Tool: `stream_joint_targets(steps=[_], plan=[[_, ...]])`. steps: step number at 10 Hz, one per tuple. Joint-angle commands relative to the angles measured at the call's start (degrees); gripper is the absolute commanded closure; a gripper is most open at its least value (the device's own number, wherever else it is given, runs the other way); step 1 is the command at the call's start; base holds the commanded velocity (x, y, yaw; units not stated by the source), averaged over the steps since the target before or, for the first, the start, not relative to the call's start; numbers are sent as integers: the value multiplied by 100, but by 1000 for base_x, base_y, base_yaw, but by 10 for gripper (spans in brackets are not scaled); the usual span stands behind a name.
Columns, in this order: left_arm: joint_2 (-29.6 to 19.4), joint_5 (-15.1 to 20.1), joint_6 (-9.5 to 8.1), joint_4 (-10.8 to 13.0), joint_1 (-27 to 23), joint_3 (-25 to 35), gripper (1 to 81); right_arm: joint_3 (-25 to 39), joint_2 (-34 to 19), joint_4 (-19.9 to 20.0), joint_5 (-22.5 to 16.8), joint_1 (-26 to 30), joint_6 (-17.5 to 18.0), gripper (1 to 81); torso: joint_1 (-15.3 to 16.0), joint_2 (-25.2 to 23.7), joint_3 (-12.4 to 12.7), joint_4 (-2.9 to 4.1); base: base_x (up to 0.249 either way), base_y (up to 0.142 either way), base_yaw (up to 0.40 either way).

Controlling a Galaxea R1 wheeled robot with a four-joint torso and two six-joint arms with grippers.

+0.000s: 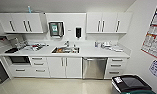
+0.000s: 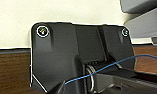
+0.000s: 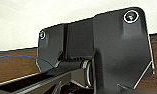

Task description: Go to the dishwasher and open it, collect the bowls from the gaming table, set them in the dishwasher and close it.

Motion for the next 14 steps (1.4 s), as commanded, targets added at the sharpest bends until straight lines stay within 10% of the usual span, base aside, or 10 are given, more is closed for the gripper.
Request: stream_joint_targets(steps=[1,14], plan=[[-99,277,33,-23,-361,47,10,82,-67,-48,-262,328,-18,10,0,0,0,0,103,0,0],[-90,277,33,-23,-353,47,10,72,-67,-56,-270,337,-18,10,0,0,0,0,109,0,0]])
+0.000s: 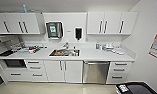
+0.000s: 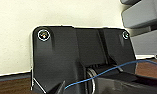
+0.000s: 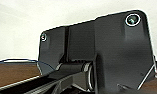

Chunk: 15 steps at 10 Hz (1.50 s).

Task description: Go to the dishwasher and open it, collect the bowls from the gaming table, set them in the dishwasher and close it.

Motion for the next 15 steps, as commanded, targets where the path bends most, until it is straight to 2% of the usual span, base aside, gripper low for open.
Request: stream_joint_targets(steps=[1,15], plan=[[-74,310,33,-23,-303,49,10,75,-87,-48,-290,286,-18,10,0,0,0,0,115,0,0],[-57,310,33,-23,-303,49,10,84,-69,-57,-290,278,-18,10,0,0,0,0,115,0,0]])
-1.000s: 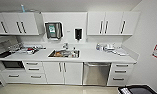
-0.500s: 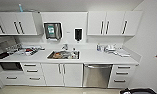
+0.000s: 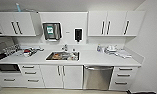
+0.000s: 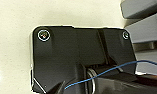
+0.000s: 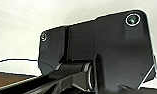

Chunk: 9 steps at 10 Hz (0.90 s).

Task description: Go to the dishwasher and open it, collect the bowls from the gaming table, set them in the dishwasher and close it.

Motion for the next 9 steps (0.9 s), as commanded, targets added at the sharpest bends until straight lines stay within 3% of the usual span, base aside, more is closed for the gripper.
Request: stream_joint_targets(steps=[1,9], plan=[[-59,311,33,-23,-302,49,10,75,-70,-57,-290,278,-18,10,0,0,0,0,115,0,0],[-59,311,33,-23,-311,49,10,74,-79,-57,-281,268,-18,10,2,2,0,0,115,0,0]])
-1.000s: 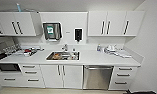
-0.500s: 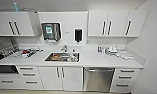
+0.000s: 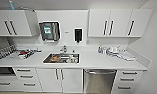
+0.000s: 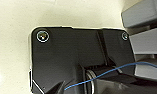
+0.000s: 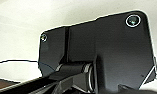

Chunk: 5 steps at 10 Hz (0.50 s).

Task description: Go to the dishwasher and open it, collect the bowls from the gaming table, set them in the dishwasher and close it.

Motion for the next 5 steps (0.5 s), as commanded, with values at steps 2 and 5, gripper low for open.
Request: stream_joint_targets(steps=[2,5], plan=[[-84,321,33,-23,-262,49,10,75,-79,-57,-301,243,-18,10,0,0,0,0,115,0,0],[-84,321,33,-23,-262,49,10,66,-79,-57,-292,234,-18,10,-7,-11,5,0,115,0,0]])
